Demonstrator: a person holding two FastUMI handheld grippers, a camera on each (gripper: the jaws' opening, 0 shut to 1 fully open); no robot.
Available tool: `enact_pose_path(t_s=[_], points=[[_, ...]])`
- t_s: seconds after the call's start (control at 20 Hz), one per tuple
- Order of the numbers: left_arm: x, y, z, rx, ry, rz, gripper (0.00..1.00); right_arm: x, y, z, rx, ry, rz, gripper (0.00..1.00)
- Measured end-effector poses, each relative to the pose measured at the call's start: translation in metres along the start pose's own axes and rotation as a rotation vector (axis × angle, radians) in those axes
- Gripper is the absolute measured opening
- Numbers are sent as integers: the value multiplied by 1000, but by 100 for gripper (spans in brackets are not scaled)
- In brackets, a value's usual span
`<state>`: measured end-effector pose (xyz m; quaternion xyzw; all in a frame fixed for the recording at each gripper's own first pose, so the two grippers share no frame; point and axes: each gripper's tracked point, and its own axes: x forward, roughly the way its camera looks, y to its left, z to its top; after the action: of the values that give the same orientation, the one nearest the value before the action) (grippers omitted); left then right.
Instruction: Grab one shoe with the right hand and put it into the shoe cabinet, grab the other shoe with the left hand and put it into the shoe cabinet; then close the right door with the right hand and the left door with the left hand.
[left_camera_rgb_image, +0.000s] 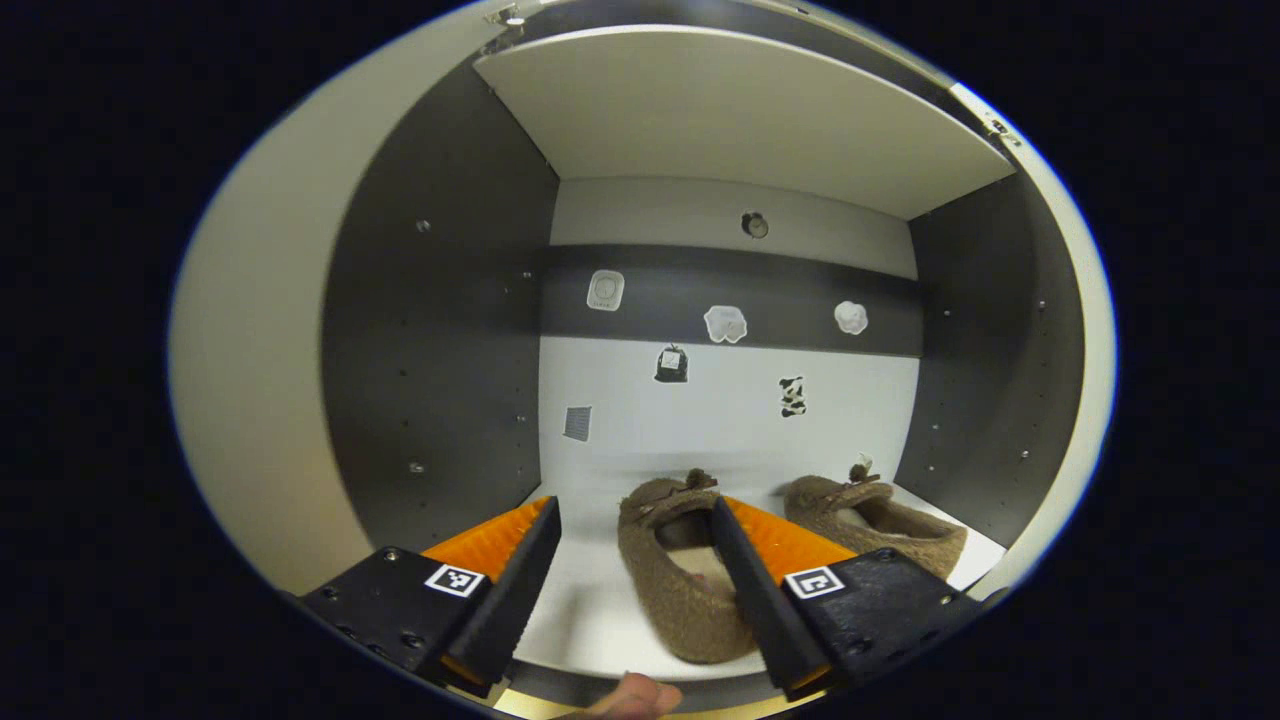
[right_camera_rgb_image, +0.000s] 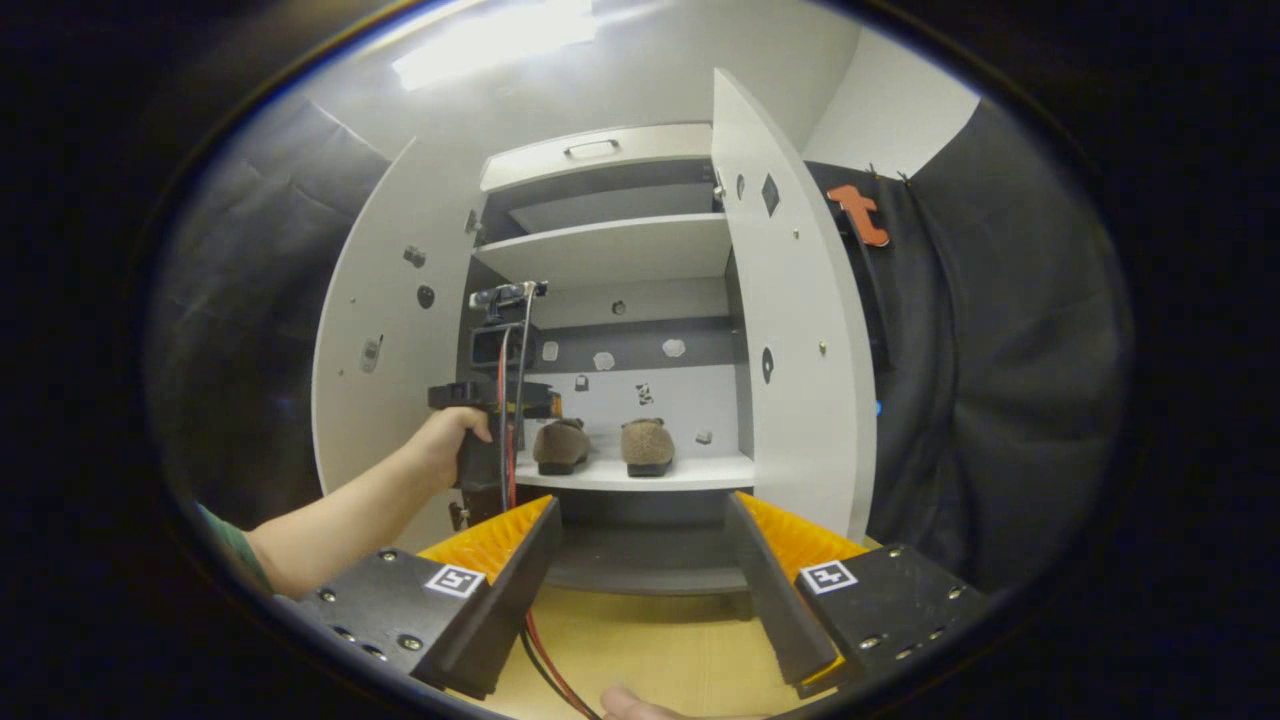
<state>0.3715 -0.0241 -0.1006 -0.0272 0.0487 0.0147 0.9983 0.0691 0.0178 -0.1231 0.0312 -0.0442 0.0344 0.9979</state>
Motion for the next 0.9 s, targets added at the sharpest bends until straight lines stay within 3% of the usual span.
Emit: enact_pose_path(t_s=[0.25, 0.9], points=[[-79, 3, 3, 32, -14, -43, 100, -32, 7, 15, -24, -29, -3, 98], [-273, -3, -14, 62, -40, -163, 94, -99, -36, 63, -133, -29, -85, 98]])
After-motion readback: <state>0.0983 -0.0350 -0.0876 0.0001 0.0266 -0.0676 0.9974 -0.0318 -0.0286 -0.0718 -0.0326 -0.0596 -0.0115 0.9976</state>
